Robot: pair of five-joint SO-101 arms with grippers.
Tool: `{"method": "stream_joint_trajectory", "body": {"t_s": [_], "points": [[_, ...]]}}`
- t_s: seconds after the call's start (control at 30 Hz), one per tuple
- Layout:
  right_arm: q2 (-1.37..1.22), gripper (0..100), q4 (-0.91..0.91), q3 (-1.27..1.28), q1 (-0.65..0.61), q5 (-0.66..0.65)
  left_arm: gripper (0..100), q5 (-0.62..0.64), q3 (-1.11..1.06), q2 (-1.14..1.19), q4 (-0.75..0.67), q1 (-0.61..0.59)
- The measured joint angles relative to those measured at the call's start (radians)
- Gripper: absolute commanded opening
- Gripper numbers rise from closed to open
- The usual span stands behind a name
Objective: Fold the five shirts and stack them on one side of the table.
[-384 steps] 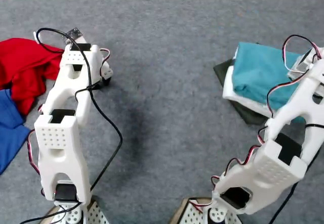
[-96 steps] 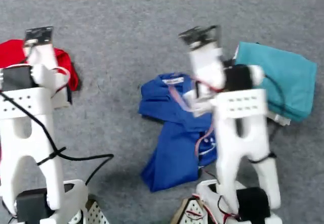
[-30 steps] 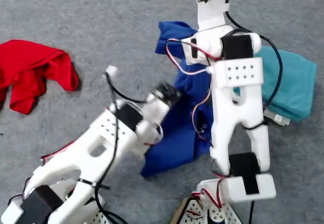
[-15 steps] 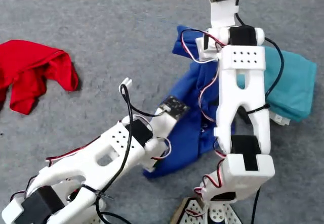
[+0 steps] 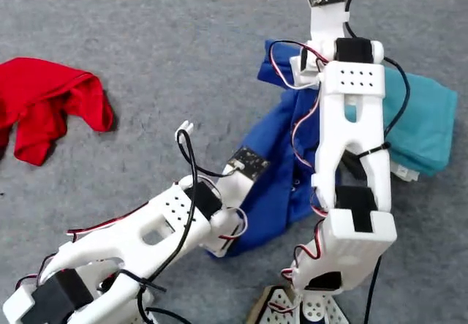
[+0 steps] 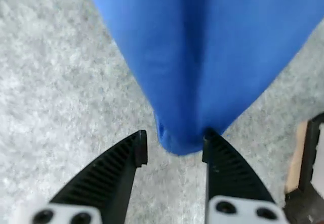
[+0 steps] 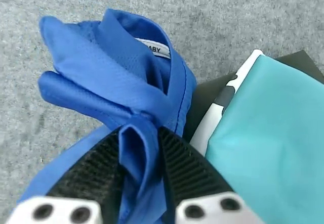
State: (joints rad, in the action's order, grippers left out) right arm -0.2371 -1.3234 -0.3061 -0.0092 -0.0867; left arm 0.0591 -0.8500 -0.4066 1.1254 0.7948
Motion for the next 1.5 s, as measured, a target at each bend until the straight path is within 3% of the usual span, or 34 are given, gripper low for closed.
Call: {"method": "stream_joint_trajectory", "body": {"t_s": [0.17,0.3,0.57,0.8,1.1,1.3,1.5], "points": [[0.000,0.5,0.000,0.000,0.000,-0.008,18,0.002,-0.104,0.000,-0.155,0.003],[0.000,0.5,0.000,0.000,0.000,-0.008,1,0.003,-0.141,0.000,-0.187,0.003],[0.011,0.5,-0.020,0.000,0.000,-0.009,2,0.003,-0.141,0.000,-0.186,-0.029],[0.120,0.5,-0.129,-0.009,0.000,-0.041,2,-0.014,0.095,0.000,0.074,-0.365],[0.250,0.5,-0.345,-0.009,-0.011,-0.072,2,-0.198,0.647,0.000,0.394,-0.873],[0.368,0.5,-0.443,0.025,-0.110,-0.133,2,-0.302,0.918,0.000,0.574,-1.042],[0.555,0.5,-0.443,0.215,-0.209,-0.203,2,-0.391,0.931,-0.023,0.623,-1.168]]}}
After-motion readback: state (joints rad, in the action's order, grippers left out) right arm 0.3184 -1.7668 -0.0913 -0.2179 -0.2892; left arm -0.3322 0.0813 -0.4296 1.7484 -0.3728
